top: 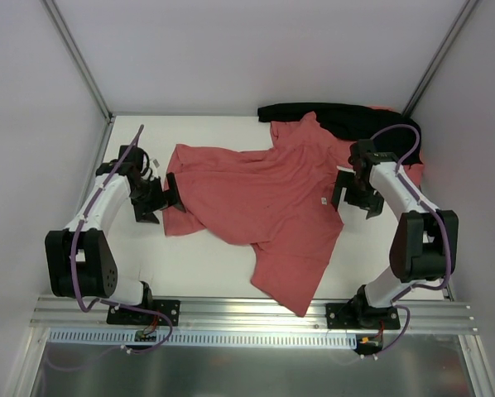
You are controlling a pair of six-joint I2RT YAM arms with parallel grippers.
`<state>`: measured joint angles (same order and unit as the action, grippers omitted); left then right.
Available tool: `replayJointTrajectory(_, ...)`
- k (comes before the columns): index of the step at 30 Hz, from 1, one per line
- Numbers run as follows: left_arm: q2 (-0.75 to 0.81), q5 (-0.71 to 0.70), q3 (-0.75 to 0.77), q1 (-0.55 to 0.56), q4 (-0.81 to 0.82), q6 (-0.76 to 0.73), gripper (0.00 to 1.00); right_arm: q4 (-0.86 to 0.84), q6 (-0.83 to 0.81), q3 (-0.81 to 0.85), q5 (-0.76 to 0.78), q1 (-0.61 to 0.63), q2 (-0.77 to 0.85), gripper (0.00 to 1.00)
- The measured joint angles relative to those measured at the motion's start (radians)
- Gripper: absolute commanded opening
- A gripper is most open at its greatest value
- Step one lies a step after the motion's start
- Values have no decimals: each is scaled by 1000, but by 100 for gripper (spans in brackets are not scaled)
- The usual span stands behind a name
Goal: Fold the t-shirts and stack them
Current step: Flatten out the tshirt
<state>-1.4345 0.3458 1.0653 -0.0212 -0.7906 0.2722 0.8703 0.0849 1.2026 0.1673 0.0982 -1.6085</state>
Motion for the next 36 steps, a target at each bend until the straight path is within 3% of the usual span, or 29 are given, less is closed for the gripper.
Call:
replayJointTrajectory(11,-27,-97,-66,0,-130,-42,99,8,0,39,-10,0,29,100)
replayJointTrajectory(19,-200,-59,-98,0,-50,-21,98,8,0,51,-18,0,50,100)
replayJointTrajectory(28,-249,-24,-100,0,60,15,95,10,0,54,-18,0,72,100)
replayJointTrajectory(30,-249,-24,-100,0,63,22,85,10,0,56,-18,0,72,99)
replayJointTrajectory(31,-249,-24,-100,0,68,26,56,10,0,56,-18,0,72,99)
replayJointTrajectory(32,-249,-23,-100,0,73,32,43,11,0,59,-18,0,72,99)
replayJointTrajectory(36,-261,-21,-101,0,101,24,16,16,0,84,-19,0,72,99)
